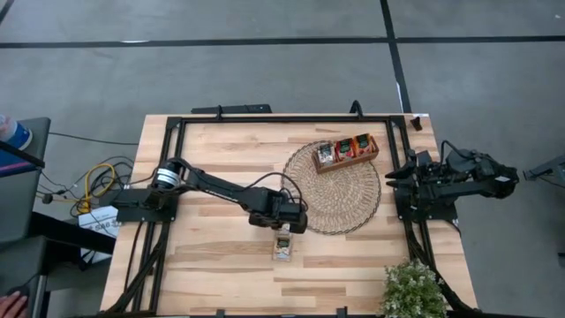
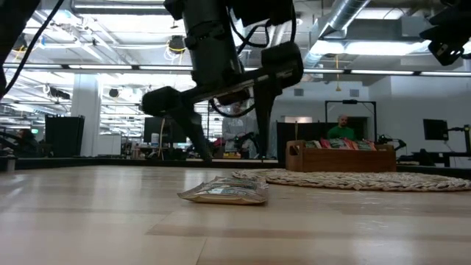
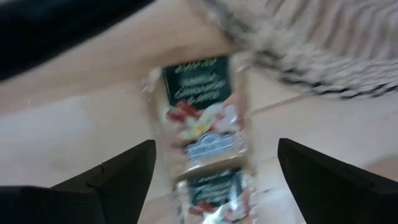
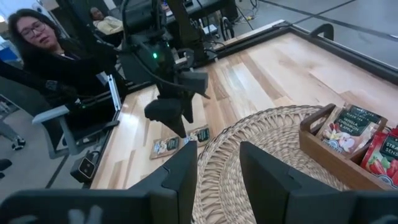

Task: Pick & Place Tea
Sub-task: Put the brown tea pack into the left compartment of the brown organizer

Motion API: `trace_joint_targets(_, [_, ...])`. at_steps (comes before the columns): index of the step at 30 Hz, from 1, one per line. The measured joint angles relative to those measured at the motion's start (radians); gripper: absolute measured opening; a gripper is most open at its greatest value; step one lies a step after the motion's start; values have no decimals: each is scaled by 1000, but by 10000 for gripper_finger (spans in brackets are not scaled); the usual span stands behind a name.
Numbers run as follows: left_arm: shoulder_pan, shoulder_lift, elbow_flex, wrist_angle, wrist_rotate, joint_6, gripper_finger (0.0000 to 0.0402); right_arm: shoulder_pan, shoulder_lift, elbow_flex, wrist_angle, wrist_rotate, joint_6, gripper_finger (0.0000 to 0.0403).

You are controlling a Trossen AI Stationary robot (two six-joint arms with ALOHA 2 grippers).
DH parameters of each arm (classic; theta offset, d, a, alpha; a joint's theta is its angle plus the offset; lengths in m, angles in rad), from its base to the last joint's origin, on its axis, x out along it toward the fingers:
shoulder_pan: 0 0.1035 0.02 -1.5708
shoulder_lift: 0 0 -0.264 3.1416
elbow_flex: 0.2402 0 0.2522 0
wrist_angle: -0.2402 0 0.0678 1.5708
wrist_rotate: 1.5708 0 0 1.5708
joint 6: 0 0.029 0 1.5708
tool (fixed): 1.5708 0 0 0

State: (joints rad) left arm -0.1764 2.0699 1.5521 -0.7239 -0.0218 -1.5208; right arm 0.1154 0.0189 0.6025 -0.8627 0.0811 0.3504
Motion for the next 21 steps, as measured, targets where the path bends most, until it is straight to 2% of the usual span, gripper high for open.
trace_joint_targets(12, [5, 45, 0, 22, 49, -20, 327, 0, 0, 0, 4, 24, 8, 113])
trace_joint_targets(16, [13, 48, 0, -11, 45, -6, 307, 0, 0, 0, 4, 24, 9, 113])
trace_joint_targets(21, [16, 68, 1, 23, 52, 13, 278, 0, 0, 0, 5, 24, 9, 113])
